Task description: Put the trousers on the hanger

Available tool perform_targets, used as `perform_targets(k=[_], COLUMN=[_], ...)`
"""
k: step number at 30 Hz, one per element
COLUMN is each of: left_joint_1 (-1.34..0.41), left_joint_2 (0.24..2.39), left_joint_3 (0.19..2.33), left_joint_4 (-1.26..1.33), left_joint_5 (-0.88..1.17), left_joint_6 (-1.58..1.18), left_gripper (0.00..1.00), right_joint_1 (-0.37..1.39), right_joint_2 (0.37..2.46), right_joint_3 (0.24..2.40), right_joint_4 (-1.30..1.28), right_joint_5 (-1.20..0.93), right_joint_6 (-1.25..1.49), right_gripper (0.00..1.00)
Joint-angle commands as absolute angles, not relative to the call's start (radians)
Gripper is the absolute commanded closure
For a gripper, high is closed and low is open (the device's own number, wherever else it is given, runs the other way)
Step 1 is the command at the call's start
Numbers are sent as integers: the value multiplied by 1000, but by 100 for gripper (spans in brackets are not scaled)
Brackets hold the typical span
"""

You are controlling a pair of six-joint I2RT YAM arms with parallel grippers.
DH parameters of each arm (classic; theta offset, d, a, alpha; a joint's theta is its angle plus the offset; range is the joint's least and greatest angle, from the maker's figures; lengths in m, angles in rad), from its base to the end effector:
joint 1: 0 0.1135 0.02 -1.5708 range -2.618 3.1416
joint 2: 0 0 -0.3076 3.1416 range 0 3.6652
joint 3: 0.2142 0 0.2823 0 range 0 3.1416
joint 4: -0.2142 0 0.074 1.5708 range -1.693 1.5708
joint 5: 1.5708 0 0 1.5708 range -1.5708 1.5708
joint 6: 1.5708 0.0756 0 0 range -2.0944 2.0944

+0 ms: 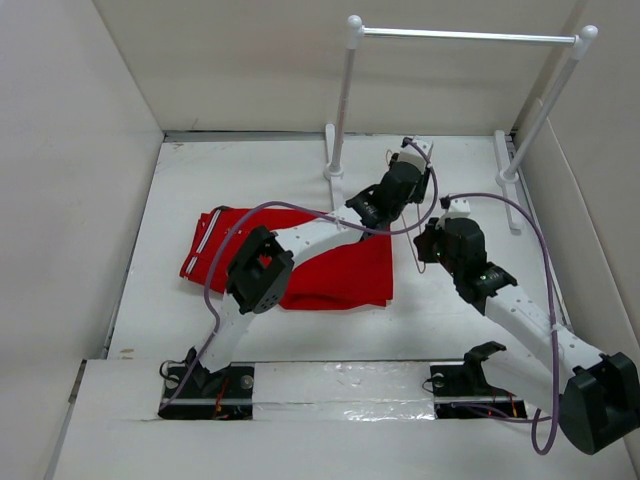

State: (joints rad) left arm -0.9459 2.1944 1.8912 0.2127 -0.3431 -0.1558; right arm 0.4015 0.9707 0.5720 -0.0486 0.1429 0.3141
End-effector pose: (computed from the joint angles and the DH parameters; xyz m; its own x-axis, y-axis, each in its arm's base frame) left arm 0.3865 -0.4923 0.3250 -0.1403 -0.0552 -0.9886 0.5527 0.8240 -0.1245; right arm 0.2417 0.0909 0.2512 -0.4616 0.1362 -0.8765 -0.1325 0.9665 0.2200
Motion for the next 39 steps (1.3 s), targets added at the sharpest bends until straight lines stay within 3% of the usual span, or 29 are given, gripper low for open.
perform_targets(k=[1,13,20,21,23,26,27,30,32,36,38,39], left_joint_1=[-960,-960,-960,-960,-960,-960,-960,-960,-960,-982,-991,-991], left_joint_2=[2118,2204,2206,2198,2162,2099,2076,1987,1930,1859,1832,1822], left_joint_3=[1841,1951,1954,1941,1880,1797,1763,1623,1519,1356,1277,1244], left_joint_4=[293,293,284,288,325,359,376,449,510,606,659,685], left_joint_5=[-394,-397,-380,-379,-364,-354,-353,-318,-325,-357,-371,-377], left_joint_6=[-137,-120,-126,-141,-155,-196,-213,-302,-368,-478,-531,-576], left_gripper=[61,70,99,100,100,100,100,100,100,100,100,100], right_joint_1=[411,422,422,422,422,422,422,422,422,422,422,422], right_joint_2=[962,943,933,931,914,891,868,801,750,698,677,673], right_joint_3=[566,560,554,557,563,564,574,581,580,577,571,571], right_joint_4=[-15,-32,-25,-32,-55,-80,-96,-164,-195,-247,-244,-244], right_joint_5=[170,160,176,186,196,196,198,193,163,138,101,91], right_joint_6=[316,314,316,314,314,313,307,307,305,299,296,290], right_gripper=[100,100,100,100,92,54,36,18,12,11,12,17])
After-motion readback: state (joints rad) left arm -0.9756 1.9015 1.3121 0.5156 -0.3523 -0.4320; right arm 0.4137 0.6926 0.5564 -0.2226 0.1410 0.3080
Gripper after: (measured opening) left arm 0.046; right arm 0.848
